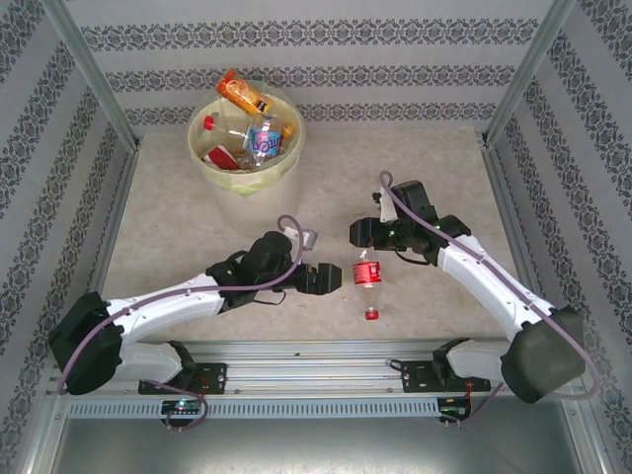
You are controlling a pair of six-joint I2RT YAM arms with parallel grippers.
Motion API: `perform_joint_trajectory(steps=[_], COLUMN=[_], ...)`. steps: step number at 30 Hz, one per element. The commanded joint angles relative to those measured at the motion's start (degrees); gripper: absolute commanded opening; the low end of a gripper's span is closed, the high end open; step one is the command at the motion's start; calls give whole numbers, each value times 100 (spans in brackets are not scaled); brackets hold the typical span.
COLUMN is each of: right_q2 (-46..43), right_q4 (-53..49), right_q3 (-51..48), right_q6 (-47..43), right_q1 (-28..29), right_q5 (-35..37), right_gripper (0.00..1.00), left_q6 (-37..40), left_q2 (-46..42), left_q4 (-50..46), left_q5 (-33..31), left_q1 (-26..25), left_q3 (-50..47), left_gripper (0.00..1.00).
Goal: Put the plastic bottles in the bin
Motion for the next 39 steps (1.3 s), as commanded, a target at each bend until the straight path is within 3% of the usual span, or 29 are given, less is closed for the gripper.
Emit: perform_joint_trajectory(steps=[1,9,15,18,25,29,32,39], right_q2=[-223,-438,-490,-508,-564,-636,-714,-1161], right_q4=[445,869,1128,1146,1217,1203,1168,1094], right_q3=[-102,-162,-215,-233,-353,-391,-396,-470], right_q6=[464,827,1026,1044,1105,1127,1148,1203], right_q1=[7,40,116,156,215,219,212,148], right_q5=[-562,-798,-882,-869,-856,-806,-787,-838], right_gripper=[58,58,58,58,58,60,65,91], left_q6=[-144,-362,-451,-610,-727,-806,-819,-815], left_q2=[233,704,863,932,920,882,812,283], left_q4=[888,1766,1883,2096,2133,2183,2114,1576], left_q5=[391,965,1018,1043,1003,1005,946,941], left_q1=[-92,-223,-234,-234,-234,-234,-206,92], left_q3=[229,327,345,337,333,305,255,120], left_gripper=[100,100,100,95,74,70,67,64])
